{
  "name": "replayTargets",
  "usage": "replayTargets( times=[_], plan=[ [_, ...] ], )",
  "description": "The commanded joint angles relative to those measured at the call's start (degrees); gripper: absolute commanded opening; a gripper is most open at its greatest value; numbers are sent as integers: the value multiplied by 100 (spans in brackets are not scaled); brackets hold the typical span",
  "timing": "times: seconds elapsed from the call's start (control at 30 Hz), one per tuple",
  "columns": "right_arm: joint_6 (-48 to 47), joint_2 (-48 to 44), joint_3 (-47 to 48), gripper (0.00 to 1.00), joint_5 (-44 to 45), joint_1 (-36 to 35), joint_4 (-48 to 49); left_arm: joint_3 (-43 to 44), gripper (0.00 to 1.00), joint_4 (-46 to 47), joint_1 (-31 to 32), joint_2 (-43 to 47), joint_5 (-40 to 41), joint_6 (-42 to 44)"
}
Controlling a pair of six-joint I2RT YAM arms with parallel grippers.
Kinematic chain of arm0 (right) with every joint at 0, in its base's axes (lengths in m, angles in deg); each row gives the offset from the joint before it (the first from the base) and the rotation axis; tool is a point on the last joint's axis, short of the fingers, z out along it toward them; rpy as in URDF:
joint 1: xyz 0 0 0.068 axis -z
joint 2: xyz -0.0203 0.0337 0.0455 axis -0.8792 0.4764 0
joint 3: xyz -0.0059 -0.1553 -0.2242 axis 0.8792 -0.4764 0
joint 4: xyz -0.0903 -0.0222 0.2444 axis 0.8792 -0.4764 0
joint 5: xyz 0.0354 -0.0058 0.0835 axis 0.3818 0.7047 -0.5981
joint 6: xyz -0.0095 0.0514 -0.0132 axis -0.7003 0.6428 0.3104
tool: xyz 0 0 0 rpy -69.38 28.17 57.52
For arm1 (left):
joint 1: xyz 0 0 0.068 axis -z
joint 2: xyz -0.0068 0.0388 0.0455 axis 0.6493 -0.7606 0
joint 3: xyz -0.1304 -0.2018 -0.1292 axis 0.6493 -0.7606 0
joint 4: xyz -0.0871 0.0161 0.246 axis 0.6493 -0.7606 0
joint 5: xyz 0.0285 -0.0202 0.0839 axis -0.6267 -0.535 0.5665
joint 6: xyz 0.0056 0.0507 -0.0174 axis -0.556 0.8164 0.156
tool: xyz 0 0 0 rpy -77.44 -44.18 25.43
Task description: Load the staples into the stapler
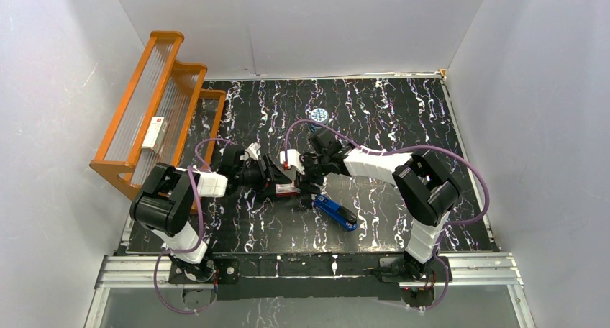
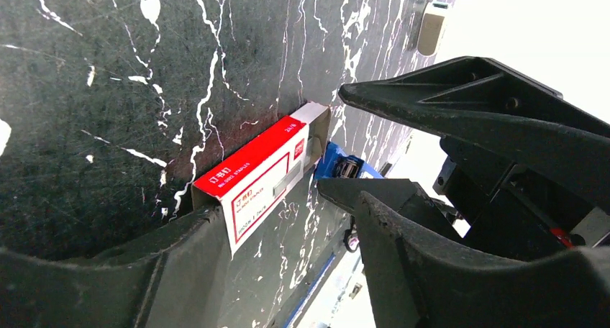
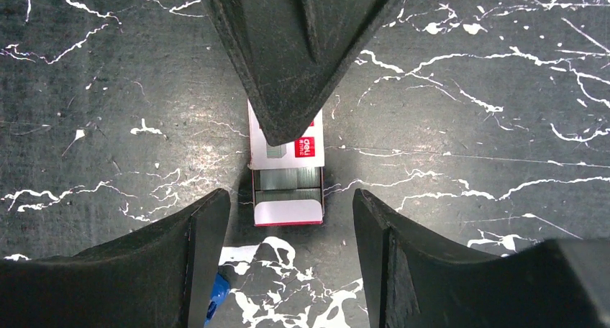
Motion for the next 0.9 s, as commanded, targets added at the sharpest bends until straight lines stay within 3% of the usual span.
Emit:
replayTargets(
  times=[0.0, 0.23, 0.47, 0.87],
  plan=[
    [-178, -8, 13, 72, -319, -23, 269, -16, 61, -379, -26, -99, 259, 111],
    [-348, 188, -71, 71, -156, -134, 280, 67, 70, -662, -33, -54, 324, 202],
    [-462, 247, -101, 67, -139, -137, 267, 64, 70, -683, -48, 13, 316, 219],
    [-503, 232, -185, 43, 281, -154, 516, -160, 69, -737, -191, 306, 181, 128]
  ],
)
